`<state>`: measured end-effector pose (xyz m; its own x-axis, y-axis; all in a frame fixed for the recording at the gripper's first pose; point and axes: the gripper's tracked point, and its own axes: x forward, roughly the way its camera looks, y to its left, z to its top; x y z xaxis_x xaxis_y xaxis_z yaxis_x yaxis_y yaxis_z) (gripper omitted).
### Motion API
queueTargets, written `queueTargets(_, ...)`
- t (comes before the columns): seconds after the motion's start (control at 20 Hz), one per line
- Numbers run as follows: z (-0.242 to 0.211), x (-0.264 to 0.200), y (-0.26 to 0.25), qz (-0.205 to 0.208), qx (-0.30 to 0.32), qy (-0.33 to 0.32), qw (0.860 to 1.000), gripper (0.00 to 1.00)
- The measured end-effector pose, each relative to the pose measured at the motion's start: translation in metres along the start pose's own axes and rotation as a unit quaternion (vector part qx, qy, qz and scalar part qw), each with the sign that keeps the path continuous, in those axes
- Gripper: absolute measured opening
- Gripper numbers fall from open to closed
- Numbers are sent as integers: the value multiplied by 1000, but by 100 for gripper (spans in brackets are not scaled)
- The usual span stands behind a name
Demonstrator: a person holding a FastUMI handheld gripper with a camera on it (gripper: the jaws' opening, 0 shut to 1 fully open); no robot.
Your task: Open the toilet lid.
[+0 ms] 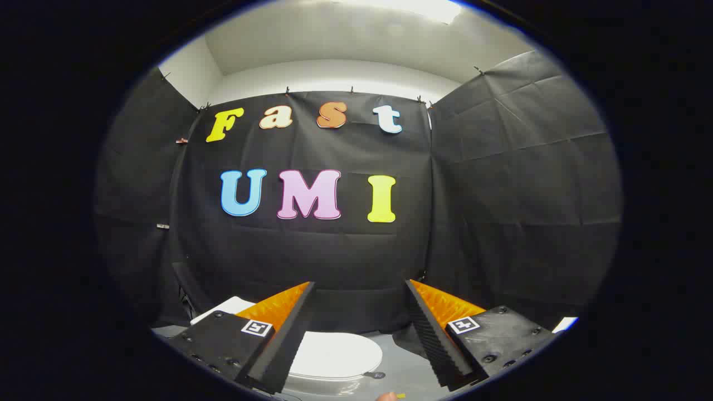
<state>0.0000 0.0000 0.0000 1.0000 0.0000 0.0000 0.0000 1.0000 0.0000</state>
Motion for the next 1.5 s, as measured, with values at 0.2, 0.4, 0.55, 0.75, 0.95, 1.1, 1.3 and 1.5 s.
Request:
queueTargets(0.2,7,-1,0,-2,-7,-9,1000,98)
queueTargets(0.4,8,-3,-1,-3,-11,-11,1000,98)
queueTargets(0.55,6,-3,1,0,-10,-10,1000,98)
queueTargets(0.75,8,-2,-1,-2,-9,-15,1000,98)
queueTargets(0.95,5,0,0,-2,-11,-18,1000,98)
queueTargets(1.1,-3,5,-2,-7,-9,-18,1000,98)
queueTargets(1.3,-22,16,-6,-13,-14,-14,1000,98)
queueTargets(1.5,-40,25,-2,-3,-19,-15,1000,98)
